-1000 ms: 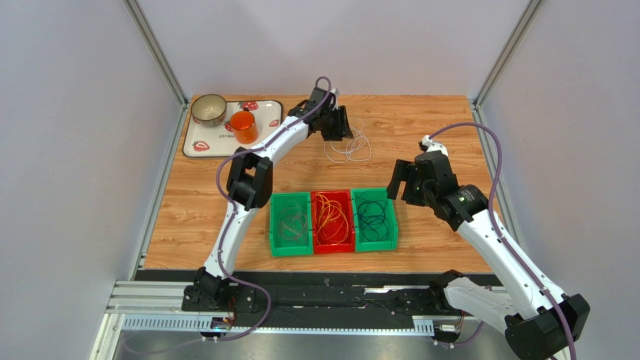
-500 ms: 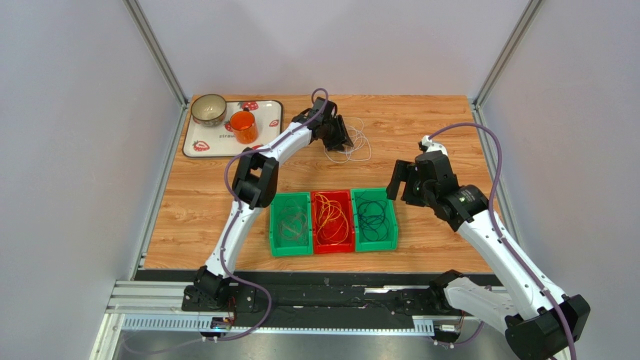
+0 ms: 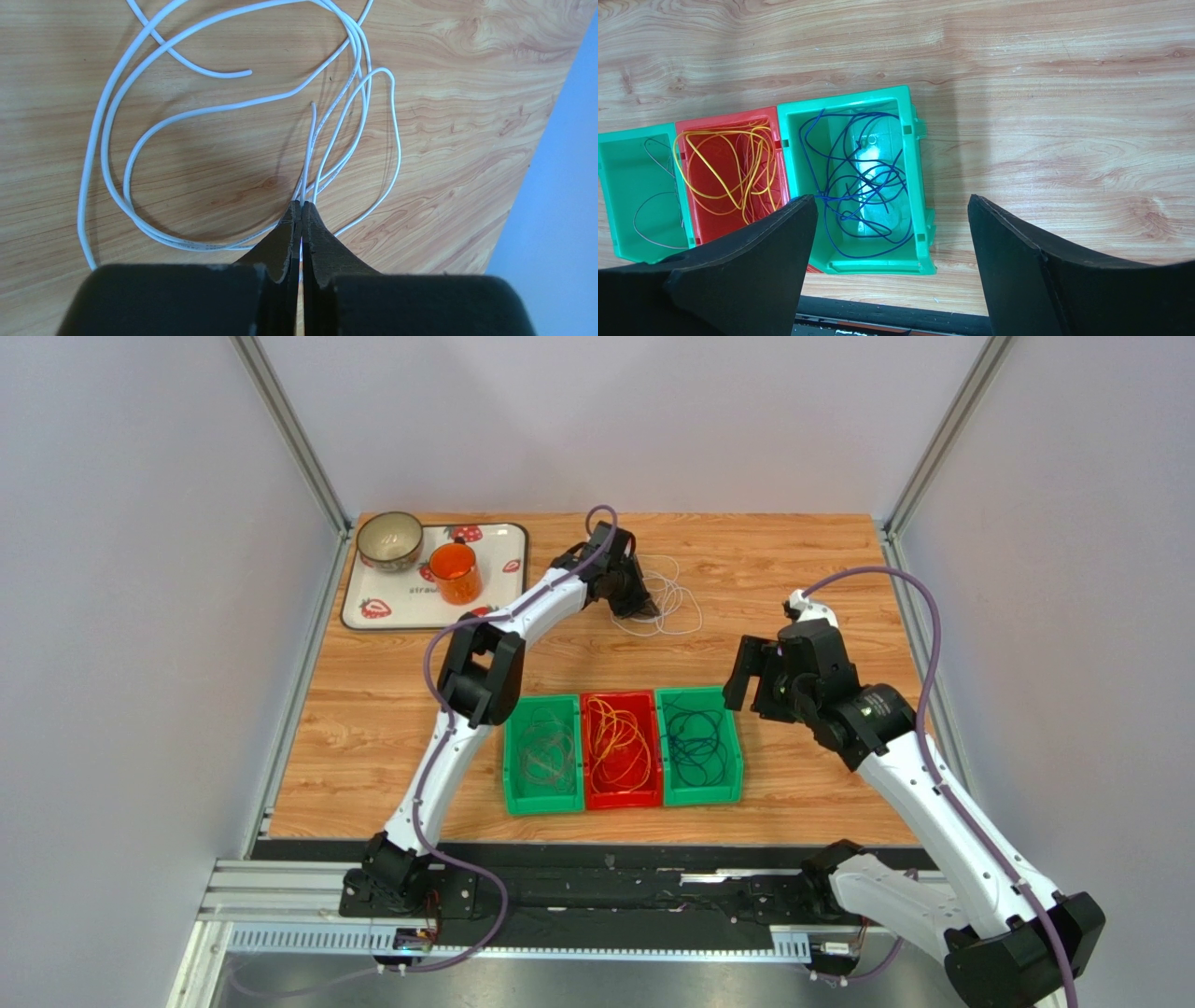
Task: Untangle the cables
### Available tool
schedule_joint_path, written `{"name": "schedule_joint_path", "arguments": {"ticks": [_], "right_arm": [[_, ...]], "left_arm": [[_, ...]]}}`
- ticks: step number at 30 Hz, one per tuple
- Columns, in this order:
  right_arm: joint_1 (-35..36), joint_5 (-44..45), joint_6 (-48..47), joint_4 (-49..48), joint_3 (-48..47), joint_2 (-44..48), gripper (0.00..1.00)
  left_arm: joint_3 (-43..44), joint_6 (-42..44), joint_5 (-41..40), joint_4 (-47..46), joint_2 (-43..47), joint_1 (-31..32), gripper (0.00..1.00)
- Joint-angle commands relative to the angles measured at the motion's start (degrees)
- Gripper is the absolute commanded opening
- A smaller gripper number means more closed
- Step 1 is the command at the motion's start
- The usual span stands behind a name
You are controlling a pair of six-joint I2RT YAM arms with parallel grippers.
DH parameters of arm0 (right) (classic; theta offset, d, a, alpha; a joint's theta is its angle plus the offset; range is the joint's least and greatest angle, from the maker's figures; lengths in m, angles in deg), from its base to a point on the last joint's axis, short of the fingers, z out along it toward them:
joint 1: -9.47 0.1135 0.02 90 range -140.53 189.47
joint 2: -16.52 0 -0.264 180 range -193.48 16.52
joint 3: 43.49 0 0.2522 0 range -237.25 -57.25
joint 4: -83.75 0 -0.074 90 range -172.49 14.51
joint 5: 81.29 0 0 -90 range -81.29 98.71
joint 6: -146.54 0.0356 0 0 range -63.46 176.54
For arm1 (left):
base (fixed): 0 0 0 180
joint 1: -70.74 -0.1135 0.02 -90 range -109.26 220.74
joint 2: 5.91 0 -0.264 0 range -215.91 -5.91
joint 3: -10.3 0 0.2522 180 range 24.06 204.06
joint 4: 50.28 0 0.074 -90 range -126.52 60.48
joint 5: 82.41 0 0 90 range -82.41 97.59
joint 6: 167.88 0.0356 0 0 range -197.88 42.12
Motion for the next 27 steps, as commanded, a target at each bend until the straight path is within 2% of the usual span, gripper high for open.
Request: {"name": "schedule_joint_path", "arguments": {"ticks": [1, 8, 12, 13, 14, 18, 19, 22, 24, 27], "right_arm": [[-0.14, -0.22, -0.35, -0.62, -1.79, 0.53, 0.83], [0.04, -4.35, 0.88, -2.81, -2.68, 0.09, 0.82], [-0.14, -7.86, 2.2, -5.19, -2.76, -1.04, 0.8], [-0.05, -8.39, 2.64, -5.71, -2.94, -1.22, 0.8], [-0.05, -8.57, 2.82, -6.42, -3.11, -1.57, 0.8], [-0.05, -11.64, 3.43, -8.0, -4.17, -2.72, 0.79], [-0.14, -11.91, 3.43, -8.53, -4.43, -2.89, 0.79], [-0.05, -12.88, 3.96, -11.41, -4.0, -2.72, 0.78], [-0.05, -14.36, 4.4, -12.57, -4.08, -2.98, 0.78], [-0.05, -15.86, 4.23, -13.8, -4.61, -3.77, 0.78]], "left_arm": [[1.63, 4.7, -1.07, 0.0, 7.75, 0.68, 0.0], [5.13, 16.4, 2.53, 2.81, 19.35, 0.77, 0.0], [16.27, 25.7, 6.66, 10.78, 24.97, 0.77, 0.0], [16.57, 27.21, 6.75, 11.16, 26.73, 0.77, 0.0], [15.96, 28.62, 6.84, 11.25, 29.01, 0.77, 0.0], [-0.25, 35.2, 3.95, 3.98, 46.03, 0.85, 0.0], [-2.92, 35.66, 2.64, 3.0, 48.0, 0.77, 0.0], [-8.3, 35.58, -0.89, 3.68, 50.22, -0.28, 0.0], [-8.83, 32.87, 0.94, 7.19, 48.73, -1.6, 0.0], [-13.74, 32.15, 3.5, 6.6, 49.25, -1.87, 0.0]]}}
